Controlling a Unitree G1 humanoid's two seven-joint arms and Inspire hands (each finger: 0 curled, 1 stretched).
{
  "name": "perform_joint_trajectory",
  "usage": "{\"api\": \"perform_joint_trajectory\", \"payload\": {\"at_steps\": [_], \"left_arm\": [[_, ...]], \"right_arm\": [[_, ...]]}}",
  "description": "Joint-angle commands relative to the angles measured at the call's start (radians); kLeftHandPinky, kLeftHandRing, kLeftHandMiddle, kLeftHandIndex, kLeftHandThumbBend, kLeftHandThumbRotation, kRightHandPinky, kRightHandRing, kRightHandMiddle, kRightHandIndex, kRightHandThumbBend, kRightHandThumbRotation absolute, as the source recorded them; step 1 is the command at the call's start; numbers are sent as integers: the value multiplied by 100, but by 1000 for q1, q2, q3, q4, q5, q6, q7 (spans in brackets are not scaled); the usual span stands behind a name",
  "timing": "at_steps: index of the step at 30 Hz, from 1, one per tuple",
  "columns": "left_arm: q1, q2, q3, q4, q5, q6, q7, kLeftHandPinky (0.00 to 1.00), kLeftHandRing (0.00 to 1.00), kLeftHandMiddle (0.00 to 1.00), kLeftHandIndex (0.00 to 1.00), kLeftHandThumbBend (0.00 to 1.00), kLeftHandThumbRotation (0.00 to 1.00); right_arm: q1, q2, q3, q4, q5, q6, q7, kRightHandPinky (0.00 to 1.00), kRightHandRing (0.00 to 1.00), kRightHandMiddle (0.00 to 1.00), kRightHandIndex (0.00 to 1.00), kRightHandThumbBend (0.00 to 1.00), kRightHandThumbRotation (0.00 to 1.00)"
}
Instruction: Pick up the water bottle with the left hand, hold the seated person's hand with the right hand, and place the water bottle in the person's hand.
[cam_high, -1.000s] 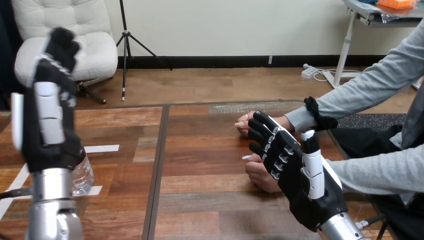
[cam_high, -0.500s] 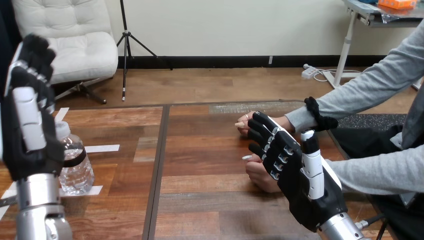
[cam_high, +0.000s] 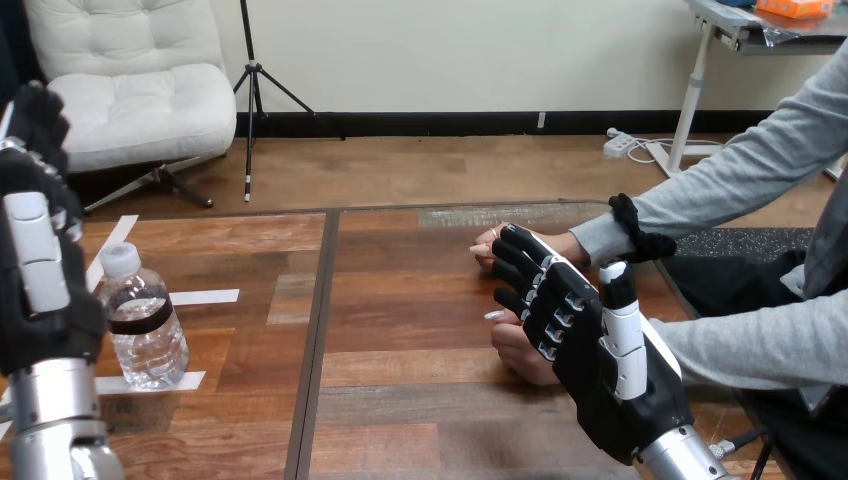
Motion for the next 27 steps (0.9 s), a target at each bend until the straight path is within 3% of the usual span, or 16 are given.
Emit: {"api": "perform_joint_trajectory", "payload": {"at_steps": [1, 16, 27], "left_arm": [[-60, 42, 14, 29, 10, -26, 3, 100, 96, 93, 90, 76, 92], [-48, 65, 41, 77, 23, -15, 40, 100, 96, 94, 90, 79, 89], [-23, 76, 56, 84, 37, 7, 65, 100, 99, 98, 95, 83, 82]], "right_arm": [[-32, 3, 0, -58, 3, -7, -1, 100, 97, 95, 92, 86, 100], [-37, 5, 0, -49, 10, -13, 12, 100, 98, 95, 92, 86, 100], [-38, 6, -2, -46, 9, -13, 13, 100, 97, 95, 92, 85, 100]]}}
